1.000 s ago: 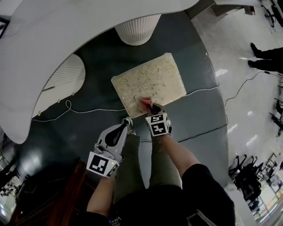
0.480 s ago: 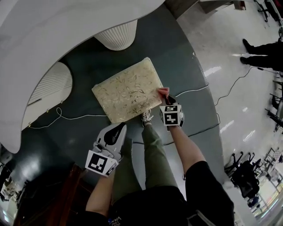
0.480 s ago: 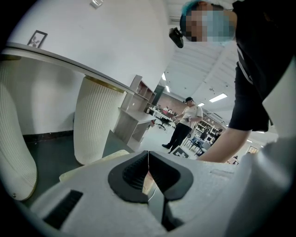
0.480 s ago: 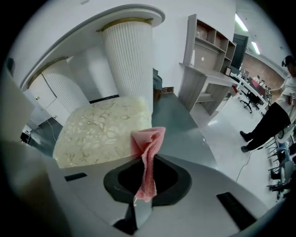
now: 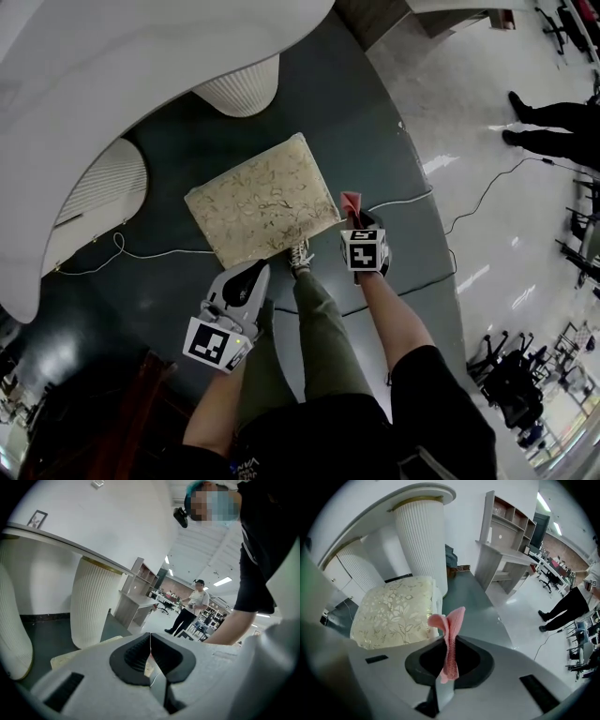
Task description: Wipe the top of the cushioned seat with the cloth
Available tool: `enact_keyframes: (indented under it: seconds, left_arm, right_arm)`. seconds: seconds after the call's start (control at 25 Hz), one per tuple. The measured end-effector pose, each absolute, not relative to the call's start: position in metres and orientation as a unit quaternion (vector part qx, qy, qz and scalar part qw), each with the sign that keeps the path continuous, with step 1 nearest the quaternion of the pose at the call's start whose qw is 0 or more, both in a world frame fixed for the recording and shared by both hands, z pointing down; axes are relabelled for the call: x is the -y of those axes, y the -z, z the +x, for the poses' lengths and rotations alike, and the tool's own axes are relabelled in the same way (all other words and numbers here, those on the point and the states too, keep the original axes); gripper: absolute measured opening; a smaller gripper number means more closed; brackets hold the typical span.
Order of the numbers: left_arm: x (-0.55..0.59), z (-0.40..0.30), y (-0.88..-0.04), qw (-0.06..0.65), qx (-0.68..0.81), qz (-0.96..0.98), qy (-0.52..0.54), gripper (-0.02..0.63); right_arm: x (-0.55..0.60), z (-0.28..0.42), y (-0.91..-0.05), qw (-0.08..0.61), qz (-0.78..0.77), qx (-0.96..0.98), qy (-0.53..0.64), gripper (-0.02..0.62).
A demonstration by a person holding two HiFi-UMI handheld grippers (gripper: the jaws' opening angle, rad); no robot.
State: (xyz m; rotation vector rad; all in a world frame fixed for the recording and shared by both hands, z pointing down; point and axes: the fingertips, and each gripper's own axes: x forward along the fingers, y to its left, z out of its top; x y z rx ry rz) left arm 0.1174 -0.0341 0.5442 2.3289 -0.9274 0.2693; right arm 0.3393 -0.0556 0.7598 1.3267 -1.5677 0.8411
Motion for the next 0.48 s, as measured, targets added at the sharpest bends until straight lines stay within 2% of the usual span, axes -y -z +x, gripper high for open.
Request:
enact_keyframes:
  seconds: [0.48]
  left_arm:
    - [0.053, 0.074, -0.479, 0.244, 0.366, 0.895, -0.081, 0.018]
  right_arm:
    - [0.071, 0.254, -0.637, 0.329, 0.554, 0.694, -0.322, 0.028]
